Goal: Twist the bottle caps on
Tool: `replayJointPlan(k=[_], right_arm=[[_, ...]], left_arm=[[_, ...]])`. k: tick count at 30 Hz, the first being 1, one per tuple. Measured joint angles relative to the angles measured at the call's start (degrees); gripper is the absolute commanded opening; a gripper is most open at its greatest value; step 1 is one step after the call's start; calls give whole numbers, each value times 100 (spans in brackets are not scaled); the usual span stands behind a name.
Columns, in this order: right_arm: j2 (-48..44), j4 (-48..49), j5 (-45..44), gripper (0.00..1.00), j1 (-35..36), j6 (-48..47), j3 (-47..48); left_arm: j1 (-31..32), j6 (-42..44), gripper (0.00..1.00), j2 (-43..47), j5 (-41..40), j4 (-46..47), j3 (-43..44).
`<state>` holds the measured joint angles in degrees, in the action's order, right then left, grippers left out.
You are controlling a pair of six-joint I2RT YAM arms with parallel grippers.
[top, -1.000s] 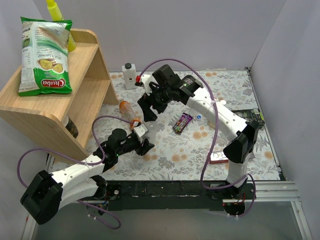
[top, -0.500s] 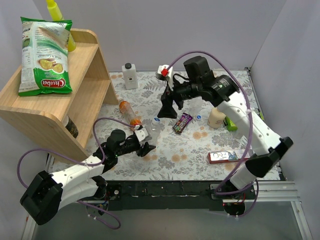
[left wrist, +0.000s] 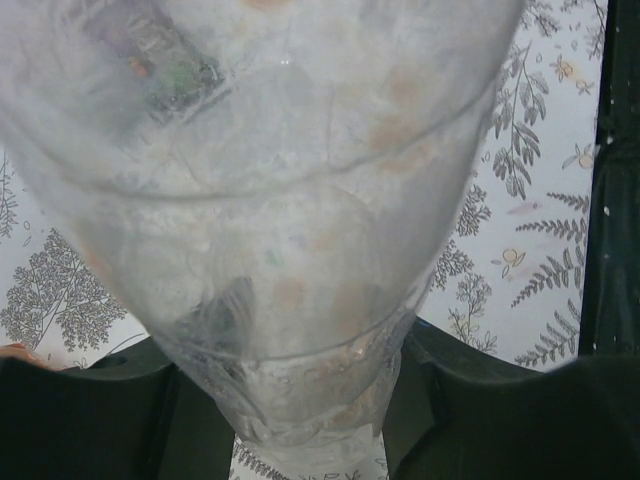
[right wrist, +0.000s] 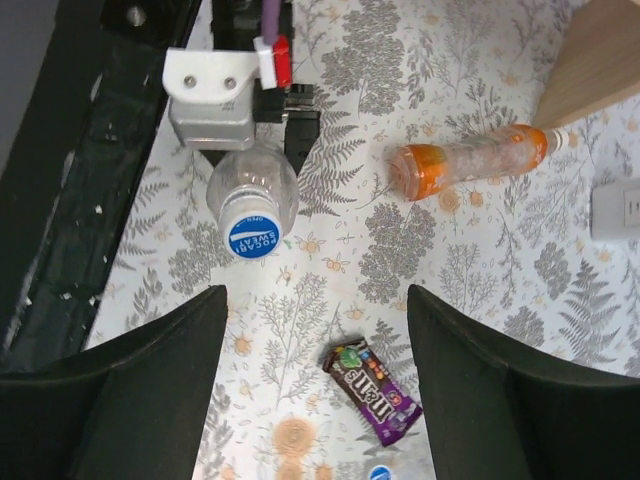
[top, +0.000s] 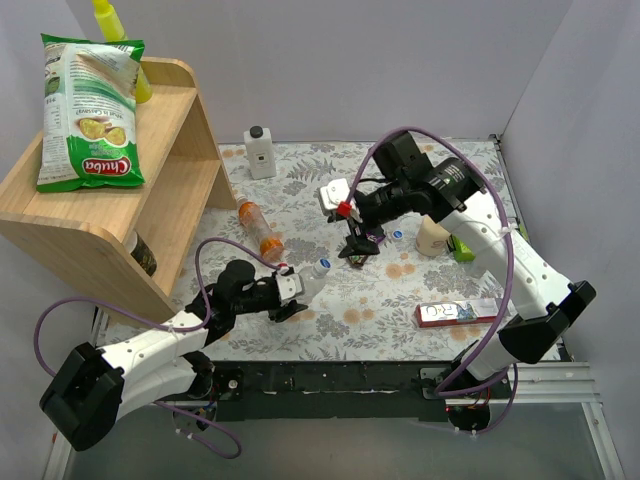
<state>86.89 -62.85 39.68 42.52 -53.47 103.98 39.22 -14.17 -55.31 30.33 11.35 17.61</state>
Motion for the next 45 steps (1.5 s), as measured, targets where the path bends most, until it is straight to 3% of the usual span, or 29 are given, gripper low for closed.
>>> replayJointPlan(k=[5, 10, 33, 45], right_arm=[[-70, -566, -20, 73, 234, -1169, -330], [-74, -758, -31, 71, 566, -1738, -623], [225, -791, -2, 47, 647, -2031, -645], [328, -1019, 37, 48, 669, -2184, -402]], left_arm=[[0, 404, 0, 0, 173, -422, 105], [0, 577, 0, 0, 254, -570, 190], [0, 841, 0, -74, 387, -706, 348], [0, 796, 0, -170, 382, -675, 356]])
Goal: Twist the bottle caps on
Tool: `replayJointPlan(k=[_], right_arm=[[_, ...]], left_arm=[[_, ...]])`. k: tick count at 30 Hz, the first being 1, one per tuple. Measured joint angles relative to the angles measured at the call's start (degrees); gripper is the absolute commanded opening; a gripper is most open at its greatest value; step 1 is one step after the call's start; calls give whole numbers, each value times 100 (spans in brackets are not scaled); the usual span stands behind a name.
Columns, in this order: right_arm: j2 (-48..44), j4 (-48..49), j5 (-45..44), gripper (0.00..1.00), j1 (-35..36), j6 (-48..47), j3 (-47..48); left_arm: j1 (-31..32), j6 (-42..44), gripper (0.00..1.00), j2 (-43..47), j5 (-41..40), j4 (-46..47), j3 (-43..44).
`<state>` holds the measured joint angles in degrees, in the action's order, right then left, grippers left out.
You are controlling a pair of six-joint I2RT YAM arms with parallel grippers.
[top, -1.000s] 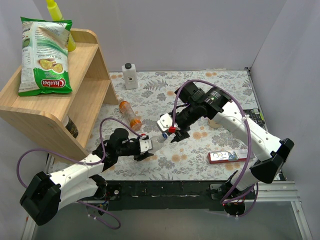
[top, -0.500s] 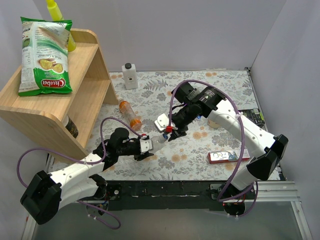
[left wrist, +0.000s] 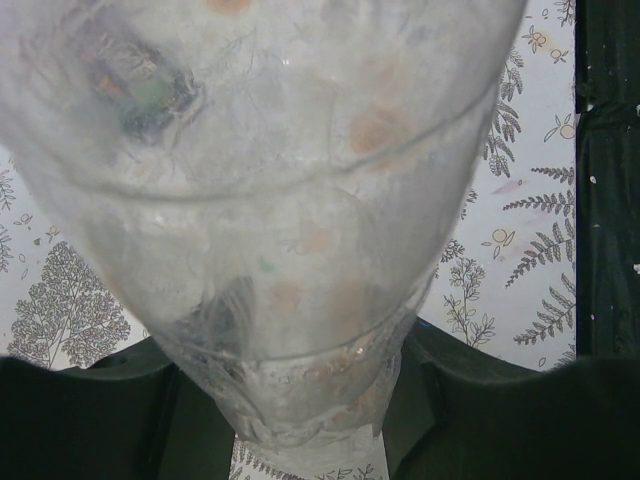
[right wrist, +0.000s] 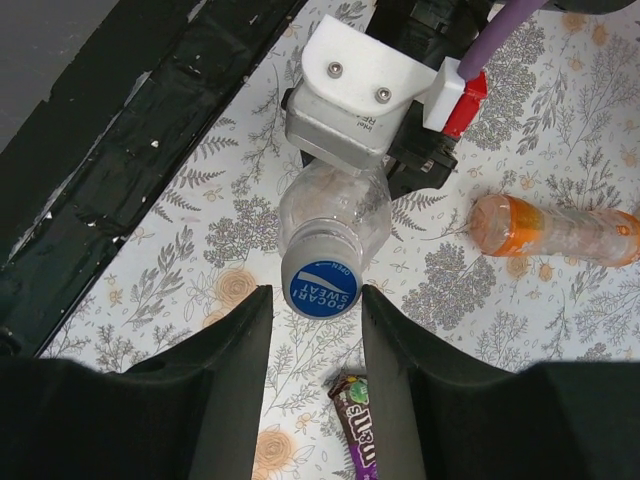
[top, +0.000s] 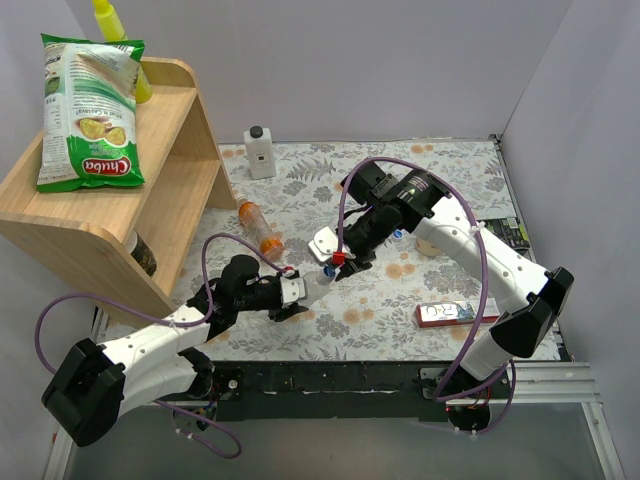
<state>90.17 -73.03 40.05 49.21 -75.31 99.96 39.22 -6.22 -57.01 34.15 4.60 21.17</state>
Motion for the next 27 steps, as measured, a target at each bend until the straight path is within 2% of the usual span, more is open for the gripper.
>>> replayJointPlan(k=[10, 14, 18, 22, 27], right_arm=[[0, -31, -22, 45, 4, -31, 0], [0, 20, -52, 39, 9, 31, 0], [0, 114, -118, 37, 11, 168, 0], [0, 162, -195, 52, 35, 291, 0], [-2, 400, -238, 55, 83, 461, -39]], left_arm=[[24, -197, 0, -55, -24, 107, 0], [28, -251, 0, -55, -26, 111, 0], [28, -334, 0, -59, -52, 118, 0], [28, -391, 0, -63, -66, 118, 0], [28, -424, 0, -63, -68, 175, 17]])
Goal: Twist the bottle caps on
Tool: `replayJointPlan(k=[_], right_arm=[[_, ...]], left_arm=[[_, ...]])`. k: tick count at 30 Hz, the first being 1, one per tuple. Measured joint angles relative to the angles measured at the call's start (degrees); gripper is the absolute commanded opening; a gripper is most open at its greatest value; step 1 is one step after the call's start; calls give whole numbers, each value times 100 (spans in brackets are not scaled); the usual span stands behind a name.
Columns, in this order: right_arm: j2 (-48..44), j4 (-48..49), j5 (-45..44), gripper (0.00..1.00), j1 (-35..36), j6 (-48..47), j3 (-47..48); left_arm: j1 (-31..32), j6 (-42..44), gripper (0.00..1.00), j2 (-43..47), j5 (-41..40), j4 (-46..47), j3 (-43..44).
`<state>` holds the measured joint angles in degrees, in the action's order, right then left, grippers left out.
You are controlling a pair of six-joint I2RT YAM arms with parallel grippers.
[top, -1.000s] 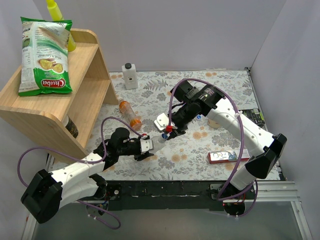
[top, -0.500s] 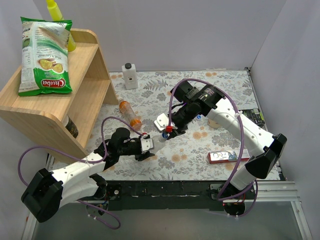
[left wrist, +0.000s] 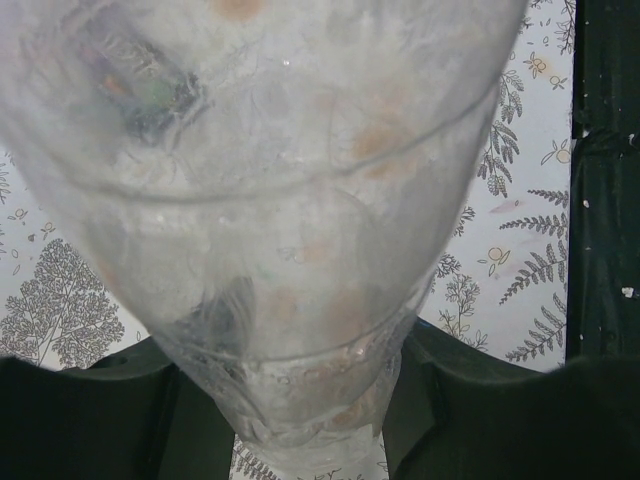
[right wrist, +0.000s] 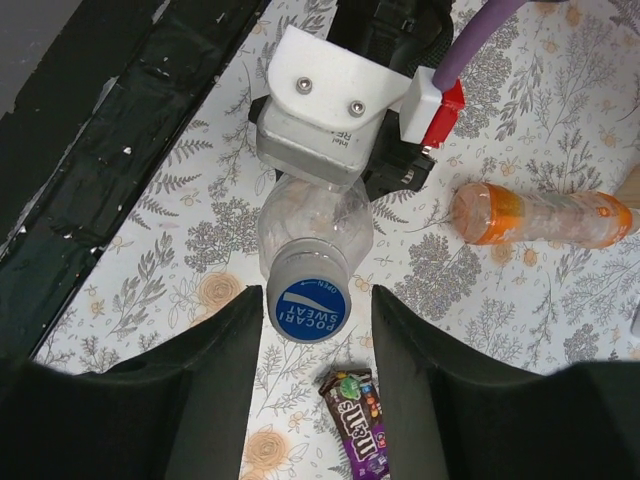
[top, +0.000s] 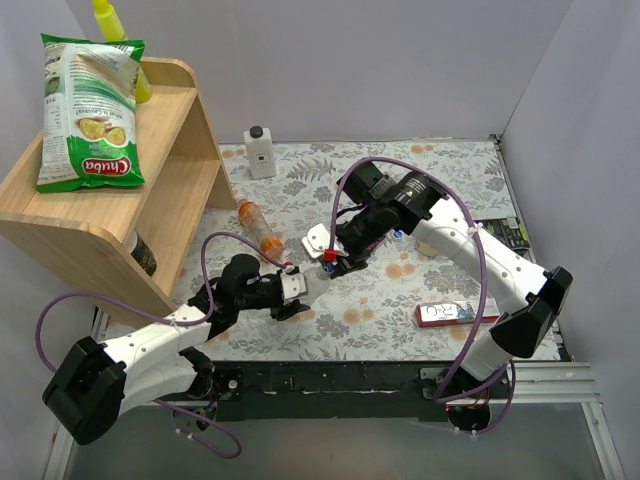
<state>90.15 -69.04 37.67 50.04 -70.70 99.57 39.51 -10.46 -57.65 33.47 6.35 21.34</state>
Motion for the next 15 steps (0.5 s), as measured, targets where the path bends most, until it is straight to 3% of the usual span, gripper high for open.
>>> replayJointPlan(k=[15], right_arm=[[61, -175, 0, 54, 31, -164, 83]], left_arm=[[0, -46, 0, -9, -83, 17, 17]])
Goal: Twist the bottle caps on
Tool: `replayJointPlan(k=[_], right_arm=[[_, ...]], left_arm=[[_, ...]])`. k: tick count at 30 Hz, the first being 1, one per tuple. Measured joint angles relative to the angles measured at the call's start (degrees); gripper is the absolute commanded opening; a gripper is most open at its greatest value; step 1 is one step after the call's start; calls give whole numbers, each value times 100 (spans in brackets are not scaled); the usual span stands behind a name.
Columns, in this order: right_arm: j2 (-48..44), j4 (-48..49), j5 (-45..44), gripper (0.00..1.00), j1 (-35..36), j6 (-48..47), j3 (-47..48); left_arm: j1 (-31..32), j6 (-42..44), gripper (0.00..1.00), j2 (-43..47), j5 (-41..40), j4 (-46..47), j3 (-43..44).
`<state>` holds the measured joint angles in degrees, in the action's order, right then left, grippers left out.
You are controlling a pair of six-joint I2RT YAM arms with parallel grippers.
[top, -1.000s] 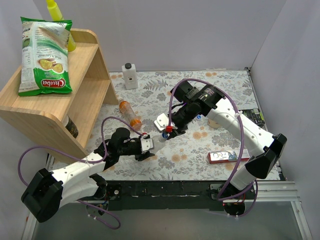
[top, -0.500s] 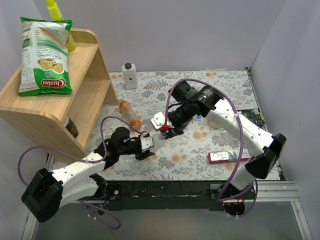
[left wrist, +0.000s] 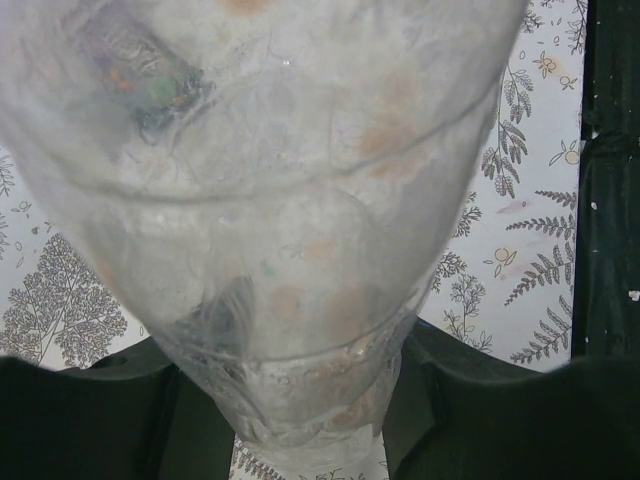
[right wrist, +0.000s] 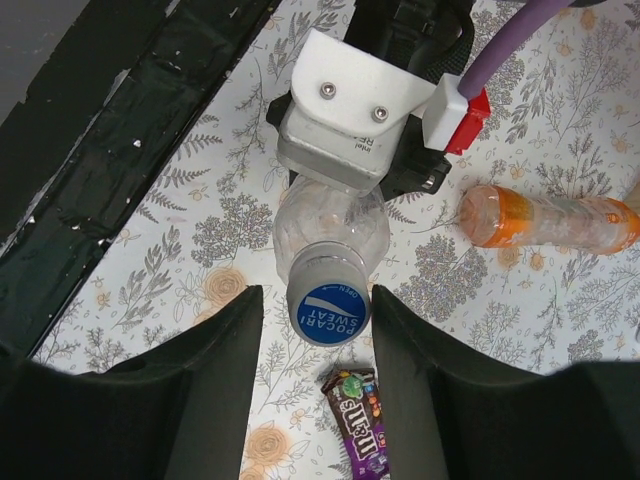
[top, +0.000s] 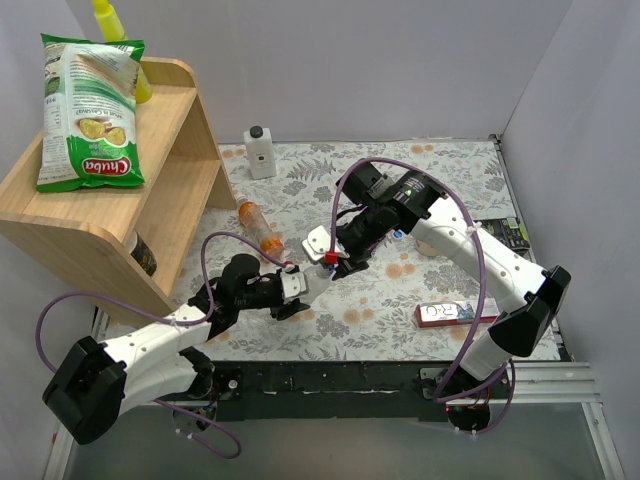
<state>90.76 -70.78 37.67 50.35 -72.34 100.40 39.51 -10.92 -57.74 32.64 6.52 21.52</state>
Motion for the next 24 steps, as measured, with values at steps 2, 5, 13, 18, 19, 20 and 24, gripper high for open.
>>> replayJointPlan(k=[2, 5, 13, 18, 19, 20, 24], right_arm=[[0, -15, 0, 52, 2, -13, 0], [2, -26, 0, 46, 2, -9, 4], [81, -55, -35, 29, 4, 61, 129], [42, 192, -79, 27, 2, 282, 0], [9, 254, -96, 27, 0, 341, -63], [-17, 308, -105, 26, 0, 387, -109], [-109, 601, -105, 24, -13, 807, -278]], left_arm=[[0, -2, 0, -17, -13, 0, 0], [0, -7, 0, -61, -24, 9, 0], [0, -13, 0, -109, -48, -15, 7], [-2, -87, 0, -107, -120, -33, 7], [-2, -92, 0, -107, -138, -44, 4], [-2, -96, 0, -107, -144, -50, 2], [0, -129, 0, -94, -212, -2, -22]])
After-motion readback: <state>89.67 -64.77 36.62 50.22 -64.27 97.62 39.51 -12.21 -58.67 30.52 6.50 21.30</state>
